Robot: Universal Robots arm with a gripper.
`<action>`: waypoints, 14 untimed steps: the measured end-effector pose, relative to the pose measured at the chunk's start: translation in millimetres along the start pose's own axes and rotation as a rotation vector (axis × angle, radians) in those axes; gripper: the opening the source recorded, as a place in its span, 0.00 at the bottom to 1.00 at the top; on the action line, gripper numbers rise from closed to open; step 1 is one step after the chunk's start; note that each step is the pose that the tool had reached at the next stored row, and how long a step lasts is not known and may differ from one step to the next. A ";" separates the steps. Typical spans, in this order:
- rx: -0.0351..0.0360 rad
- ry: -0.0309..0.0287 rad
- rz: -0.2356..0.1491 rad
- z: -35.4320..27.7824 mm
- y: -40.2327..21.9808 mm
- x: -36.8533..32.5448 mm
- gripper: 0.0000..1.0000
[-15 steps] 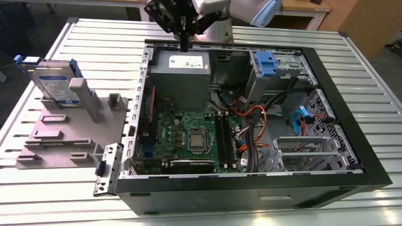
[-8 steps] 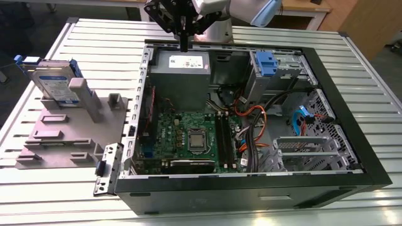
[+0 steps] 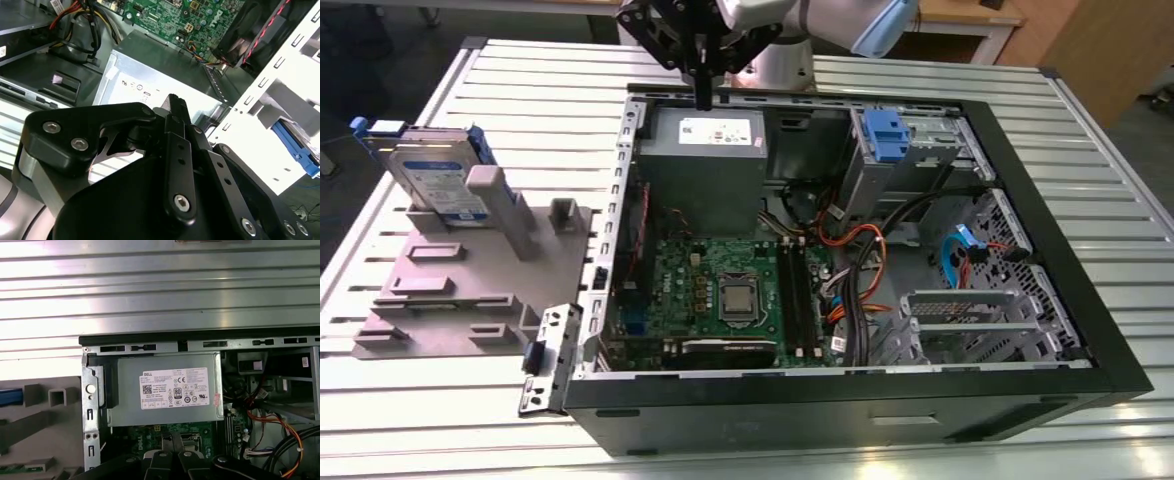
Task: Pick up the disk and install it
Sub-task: 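Reach for the disk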
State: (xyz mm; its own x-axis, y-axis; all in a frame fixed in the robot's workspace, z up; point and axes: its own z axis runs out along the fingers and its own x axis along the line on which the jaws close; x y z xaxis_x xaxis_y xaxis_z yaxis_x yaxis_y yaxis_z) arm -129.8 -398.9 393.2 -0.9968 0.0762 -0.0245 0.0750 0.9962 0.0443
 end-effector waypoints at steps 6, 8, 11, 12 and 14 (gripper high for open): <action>0.0000 0.0000 0.000 0.1 -0.6 7.7 0.11; 0.0000 0.0000 0.000 0.1 -0.8 10.3 0.11; 0.0000 0.0000 0.000 0.2 -1.1 13.8 0.11; 0.0000 0.0000 0.000 0.2 -1.1 14.9 0.11; -0.0002 -0.0001 0.000 0.3 -1.3 16.8 0.11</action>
State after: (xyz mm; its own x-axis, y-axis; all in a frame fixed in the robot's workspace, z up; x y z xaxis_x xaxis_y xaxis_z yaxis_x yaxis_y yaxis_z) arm -146.7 -398.9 392.4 -0.9968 0.0762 -0.0245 0.0751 0.9962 0.0445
